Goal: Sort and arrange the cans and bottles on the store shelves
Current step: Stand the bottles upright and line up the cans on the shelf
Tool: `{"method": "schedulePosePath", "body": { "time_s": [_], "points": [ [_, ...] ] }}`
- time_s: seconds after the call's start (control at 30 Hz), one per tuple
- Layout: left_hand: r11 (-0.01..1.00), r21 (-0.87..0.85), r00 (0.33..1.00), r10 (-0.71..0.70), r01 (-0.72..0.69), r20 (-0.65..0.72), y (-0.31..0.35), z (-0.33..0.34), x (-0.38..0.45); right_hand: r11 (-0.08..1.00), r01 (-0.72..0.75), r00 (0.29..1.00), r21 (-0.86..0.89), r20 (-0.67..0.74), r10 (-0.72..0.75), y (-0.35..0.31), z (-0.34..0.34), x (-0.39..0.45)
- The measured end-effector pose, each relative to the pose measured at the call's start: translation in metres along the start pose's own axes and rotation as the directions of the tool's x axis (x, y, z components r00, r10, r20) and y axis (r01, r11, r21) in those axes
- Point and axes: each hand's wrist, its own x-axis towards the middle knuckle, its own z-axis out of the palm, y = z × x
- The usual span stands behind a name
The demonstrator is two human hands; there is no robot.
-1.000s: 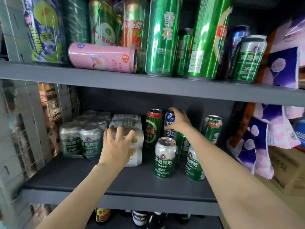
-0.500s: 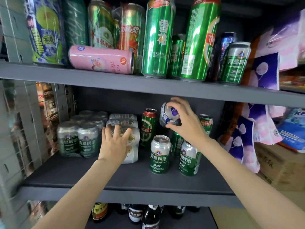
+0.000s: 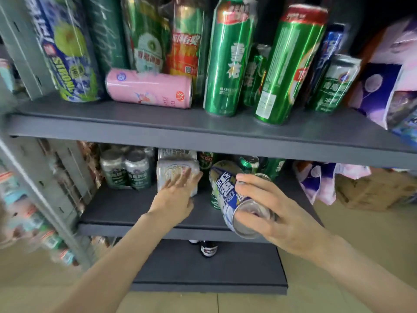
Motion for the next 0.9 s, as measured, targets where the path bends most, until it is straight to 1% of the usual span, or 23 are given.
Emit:
{"method": "schedulePosePath", "body": {
  "time_s": [0.07, 0.1, 0.17, 0.2, 0.27, 0.37, 0.4, 0.47, 0.53, 0.6, 0.63, 0.7, 0.73, 0.8, 0.83, 0.9],
  "points": [
    [0.996, -0.043, 0.997, 0.079, -0.08, -0.019, 0.008, -0.035, -0.029, 0.992, -0.091, 0.996, 0.087, 0.035, 0.088, -0.004, -0.032, 0.022],
    [0.994, -0.049, 0.995, 0.096, -0.097, -0.038, 0.011, -0.056, -0.042, 0.982, -0.154, 0.987, 0.113, 0.058, 0.148, -0.004, -0.05, 0.034],
    [0.991, -0.082, 0.994, 0.106, -0.107, -0.022, 0.014, -0.103, -0.067, 0.94, -0.304, 0.95, 0.155, 0.122, 0.287, -0.007, -0.09, 0.061],
    [0.984, -0.123, 0.991, 0.127, -0.132, -0.045, 0.017, -0.13, -0.078, 0.918, -0.357, 0.93, 0.174, 0.158, 0.332, -0.009, -0.114, 0.075],
    [0.963, -0.178, 0.975, 0.182, -0.203, -0.127, 0.026, -0.192, -0.101, 0.884, -0.428, 0.897, 0.187, 0.206, 0.391, -0.012, -0.168, 0.105],
    [0.963, -0.148, 0.965, 0.199, -0.225, -0.172, 0.05, -0.301, -0.126, 0.801, -0.562, 0.824, 0.205, 0.223, 0.521, -0.01, -0.263, 0.153],
    [0.967, -0.11, 0.959, 0.207, -0.232, -0.195, 0.057, -0.338, -0.129, 0.794, -0.574, 0.817, 0.199, 0.204, 0.539, -0.005, -0.297, 0.169],
    [0.952, -0.078, 0.906, 0.252, -0.295, -0.34, 0.072, -0.403, -0.133, 0.77, -0.588, 0.807, 0.246, 0.119, 0.578, 0.006, -0.357, 0.197],
    [0.934, -0.068, 0.855, 0.288, -0.349, -0.431, 0.088, -0.454, -0.13, 0.708, -0.613, 0.751, 0.35, -0.02, 0.66, 0.018, -0.406, 0.221],
    [0.927, -0.126, 0.811, 0.237, -0.353, -0.535, 0.11, -0.496, -0.124, 0.654, -0.617, 0.671, 0.438, -0.142, 0.728, 0.032, -0.438, 0.236],
    [0.918, -0.155, 0.772, 0.207, -0.366, -0.601, 0.123, -0.516, -0.119, 0.634, -0.609, 0.64, 0.476, -0.177, 0.748, 0.04, -0.45, 0.243],
    [0.9, -0.146, 0.681, 0.196, -0.411, -0.706, 0.144, -0.552, -0.104, 0.637, -0.582, 0.61, 0.506, -0.246, 0.753, 0.06, -0.47, 0.255],
    [0.901, -0.123, 0.653, 0.202, -0.416, -0.73, 0.151, -0.567, -0.094, 0.645, -0.571, 0.6, 0.507, -0.278, 0.75, 0.071, -0.479, 0.26],
    [0.921, -0.066, 0.62, 0.204, -0.384, -0.758, 0.163, -0.592, -0.07, 0.657, -0.535, 0.577, 0.531, -0.339, 0.743, 0.098, -0.495, 0.273],
    [0.937, -0.046, 0.615, 0.19, -0.347, -0.765, 0.168, -0.6, -0.057, 0.66, -0.519, 0.561, 0.543, -0.366, 0.743, 0.113, -0.503, 0.28],
    [0.971, -0.048, 0.637, 0.116, -0.234, -0.763, 0.177, -0.611, -0.032, 0.662, -0.511, 0.515, 0.549, -0.421, 0.747, 0.147, -0.514, 0.293]
  ]
}}
